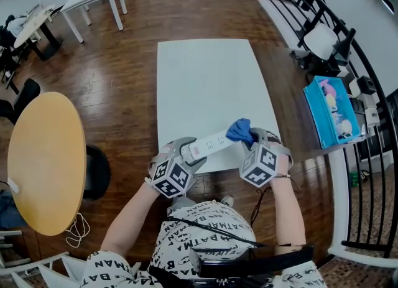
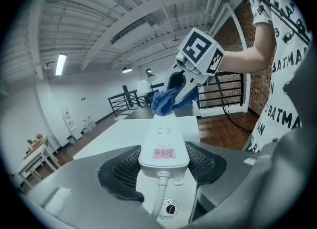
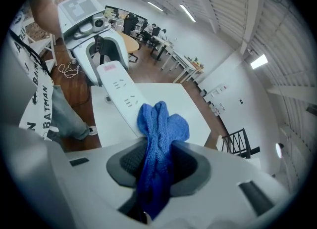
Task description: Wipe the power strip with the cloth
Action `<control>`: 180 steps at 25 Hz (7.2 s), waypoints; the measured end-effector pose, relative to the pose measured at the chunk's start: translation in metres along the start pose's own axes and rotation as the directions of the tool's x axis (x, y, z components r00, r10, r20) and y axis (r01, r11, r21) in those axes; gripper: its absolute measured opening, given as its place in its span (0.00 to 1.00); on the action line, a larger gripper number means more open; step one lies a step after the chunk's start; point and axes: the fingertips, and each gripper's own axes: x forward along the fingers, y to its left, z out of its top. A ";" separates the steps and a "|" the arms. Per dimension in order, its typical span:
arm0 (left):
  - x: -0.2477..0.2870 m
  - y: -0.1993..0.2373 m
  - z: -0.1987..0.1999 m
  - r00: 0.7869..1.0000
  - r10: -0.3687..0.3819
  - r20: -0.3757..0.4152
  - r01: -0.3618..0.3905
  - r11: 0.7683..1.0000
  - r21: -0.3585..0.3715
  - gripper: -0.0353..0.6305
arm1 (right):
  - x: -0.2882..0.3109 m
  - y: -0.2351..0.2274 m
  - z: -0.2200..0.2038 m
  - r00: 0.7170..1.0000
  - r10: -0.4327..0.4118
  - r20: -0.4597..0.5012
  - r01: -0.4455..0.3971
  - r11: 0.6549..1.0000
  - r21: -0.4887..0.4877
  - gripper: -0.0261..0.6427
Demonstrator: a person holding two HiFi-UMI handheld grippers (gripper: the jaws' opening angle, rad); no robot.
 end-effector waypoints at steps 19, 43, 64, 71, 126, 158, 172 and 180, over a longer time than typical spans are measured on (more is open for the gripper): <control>0.015 0.001 -0.003 1.000 0.000 -0.029 -0.001 1.000 -0.016 0.47 | -0.026 0.079 0.107 0.968 0.146 0.206 -0.116 0.982 -0.150 0.22; 0.015 0.038 -0.014 0.980 -0.063 0.188 0.152 0.848 -0.507 0.47 | -0.029 0.067 0.070 0.905 0.178 0.387 -0.304 0.906 0.294 0.22; -0.018 0.029 0.003 0.970 -0.089 0.225 0.158 0.938 -0.308 0.47 | -0.015 0.017 0.014 0.955 0.101 0.278 -0.197 0.920 0.340 0.22; -0.024 0.023 0.004 0.967 -0.110 0.232 0.170 0.951 -0.260 0.47 | -0.011 -0.002 -0.010 0.975 0.063 0.212 -0.137 0.925 0.355 0.22; -0.017 0.035 0.023 0.984 -0.007 0.178 0.035 0.987 -0.155 0.47 | -0.023 0.068 0.065 0.933 0.216 0.289 -0.256 0.960 0.111 0.22; -0.037 -0.029 0.040 0.955 -0.241 0.174 0.220 0.967 0.130 0.47 | -0.031 -0.031 0.028 0.962 0.036 0.269 -0.065 0.993 0.100 0.22; -0.024 -0.050 0.040 0.944 -0.296 0.143 0.271 0.947 0.170 0.47 | -0.029 0.044 0.091 0.928 0.269 0.259 -0.178 0.929 -0.325 0.22; -0.025 -0.057 0.034 0.931 -0.349 0.104 0.324 0.925 0.195 0.47 | -0.034 0.063 0.077 0.905 0.349 0.242 -0.150 0.796 -0.586 0.22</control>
